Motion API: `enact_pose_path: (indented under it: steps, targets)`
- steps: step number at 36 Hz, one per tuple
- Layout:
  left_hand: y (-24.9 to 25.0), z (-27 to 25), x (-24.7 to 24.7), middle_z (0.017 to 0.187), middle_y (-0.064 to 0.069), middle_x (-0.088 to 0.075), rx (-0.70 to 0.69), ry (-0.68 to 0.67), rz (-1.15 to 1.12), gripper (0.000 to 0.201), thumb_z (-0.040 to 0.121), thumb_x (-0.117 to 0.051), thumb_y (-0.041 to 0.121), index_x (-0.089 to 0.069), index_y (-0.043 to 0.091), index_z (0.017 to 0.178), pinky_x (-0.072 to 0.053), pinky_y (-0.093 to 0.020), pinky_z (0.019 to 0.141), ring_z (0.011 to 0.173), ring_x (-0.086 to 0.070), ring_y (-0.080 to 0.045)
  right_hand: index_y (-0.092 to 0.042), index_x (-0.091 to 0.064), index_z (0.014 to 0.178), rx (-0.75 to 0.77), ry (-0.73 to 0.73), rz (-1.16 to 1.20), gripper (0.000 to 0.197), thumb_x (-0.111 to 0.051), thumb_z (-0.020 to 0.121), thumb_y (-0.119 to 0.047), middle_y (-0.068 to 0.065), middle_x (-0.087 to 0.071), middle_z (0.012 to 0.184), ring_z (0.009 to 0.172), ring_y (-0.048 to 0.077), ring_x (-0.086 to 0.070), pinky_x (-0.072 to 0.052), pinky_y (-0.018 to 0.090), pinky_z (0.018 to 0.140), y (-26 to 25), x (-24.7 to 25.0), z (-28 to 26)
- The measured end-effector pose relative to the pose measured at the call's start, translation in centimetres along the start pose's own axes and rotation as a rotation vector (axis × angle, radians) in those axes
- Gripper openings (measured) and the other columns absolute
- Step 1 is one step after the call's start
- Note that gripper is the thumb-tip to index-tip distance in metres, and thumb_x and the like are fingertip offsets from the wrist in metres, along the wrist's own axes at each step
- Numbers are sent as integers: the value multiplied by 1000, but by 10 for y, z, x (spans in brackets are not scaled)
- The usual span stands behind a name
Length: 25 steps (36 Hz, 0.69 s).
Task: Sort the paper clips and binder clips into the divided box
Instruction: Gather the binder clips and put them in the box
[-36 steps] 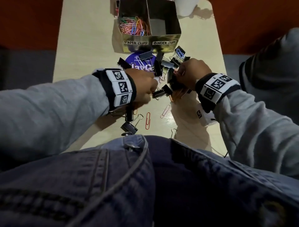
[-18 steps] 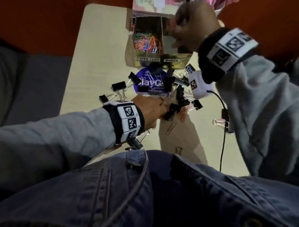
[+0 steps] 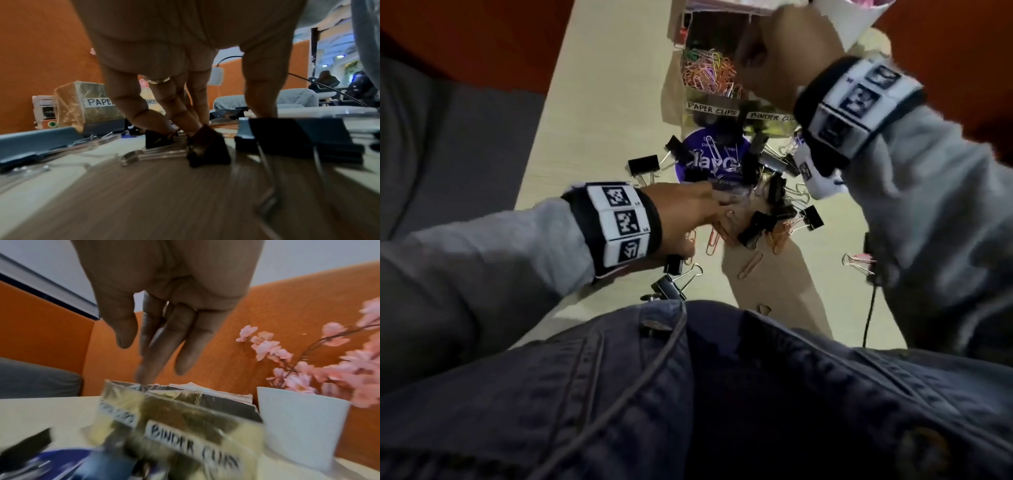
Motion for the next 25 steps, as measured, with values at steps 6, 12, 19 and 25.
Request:
enact_pose_path:
  steps: [6,12,19,25]
  targets:
    - [-3,-2,-9,123,6,-38,2,-66,135,70,74,-71,46,-39,30,134,-49,-36,82,110,-46,-16,-21,-73,92,44,-408,-62,15,-62,82,-23,6,-72,89,83,30,-64,-50,32,71,15,-49,-112]
    - [4,0,-6,129,2,-37,-27,-48,214,68,82,-68,34,-30,31,139,-36,-29,68,93,-44,-16,-28,-58,116,56,-504,-294,33,-56,86,-42,-3,-57,115,97,27,-62,-44,30,67,38,-92,-178]
    - [29,5,-8,130,3,-38,-156,-60,303,49,86,-64,31,-43,32,131,-39,-25,68,99,-51,-17,-40,-53,126,12,-454,-284,36,-47,91,-38,-3,-52,117,89,31,-64,-46,32,64,43,-105,-189]
    - [50,6,-16,129,3,-36,-282,-45,417,57,94,-53,29,-26,45,141,-48,-29,64,102,-53,-19,-37,-55,125,47,-484,-327,35,-42,92,-37,-7,-54,117,85,29,-65,-51,33,66,35,-105,-203]
Point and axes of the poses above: each hand's wrist, its own z-axis towards the middle knuckle, its own x-axis out of the back of the hand, y = z × x, the point moved 10 cm from there along z, towards the middle knuckle
